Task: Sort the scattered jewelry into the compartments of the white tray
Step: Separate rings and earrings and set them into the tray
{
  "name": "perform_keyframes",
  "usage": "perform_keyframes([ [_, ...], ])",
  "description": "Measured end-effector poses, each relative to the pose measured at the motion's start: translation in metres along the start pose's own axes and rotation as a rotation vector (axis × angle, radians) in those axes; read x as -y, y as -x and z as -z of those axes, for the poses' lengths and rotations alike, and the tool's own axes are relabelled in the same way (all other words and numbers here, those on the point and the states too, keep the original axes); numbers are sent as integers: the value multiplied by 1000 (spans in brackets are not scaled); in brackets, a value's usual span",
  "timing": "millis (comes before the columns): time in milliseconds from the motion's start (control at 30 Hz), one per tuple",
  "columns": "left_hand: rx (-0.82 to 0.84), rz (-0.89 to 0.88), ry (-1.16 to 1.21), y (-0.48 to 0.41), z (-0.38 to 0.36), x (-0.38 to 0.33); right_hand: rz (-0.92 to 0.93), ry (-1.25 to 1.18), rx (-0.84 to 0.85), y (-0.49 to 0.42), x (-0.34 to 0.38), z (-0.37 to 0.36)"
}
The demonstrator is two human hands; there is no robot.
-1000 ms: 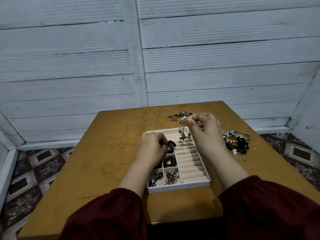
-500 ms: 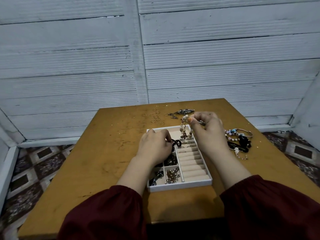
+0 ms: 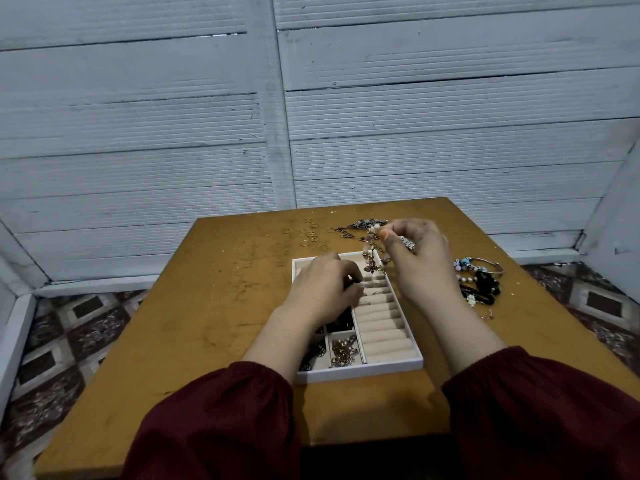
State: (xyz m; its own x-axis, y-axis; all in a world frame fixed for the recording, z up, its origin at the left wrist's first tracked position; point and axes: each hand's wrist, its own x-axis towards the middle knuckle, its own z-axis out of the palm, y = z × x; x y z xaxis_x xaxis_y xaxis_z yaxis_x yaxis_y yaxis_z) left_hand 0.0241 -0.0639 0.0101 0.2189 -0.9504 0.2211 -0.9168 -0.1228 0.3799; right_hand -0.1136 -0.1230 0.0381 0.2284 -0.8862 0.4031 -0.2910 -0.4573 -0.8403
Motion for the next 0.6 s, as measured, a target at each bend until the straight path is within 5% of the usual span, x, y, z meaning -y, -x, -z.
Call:
perform_keyframes([
  [233, -74, 182, 119, 0, 9, 20, -22, -2, 10, 2, 1, 1],
  [600, 41, 262, 142, 0, 3, 32, -13, -2, 16, 4, 1, -4],
])
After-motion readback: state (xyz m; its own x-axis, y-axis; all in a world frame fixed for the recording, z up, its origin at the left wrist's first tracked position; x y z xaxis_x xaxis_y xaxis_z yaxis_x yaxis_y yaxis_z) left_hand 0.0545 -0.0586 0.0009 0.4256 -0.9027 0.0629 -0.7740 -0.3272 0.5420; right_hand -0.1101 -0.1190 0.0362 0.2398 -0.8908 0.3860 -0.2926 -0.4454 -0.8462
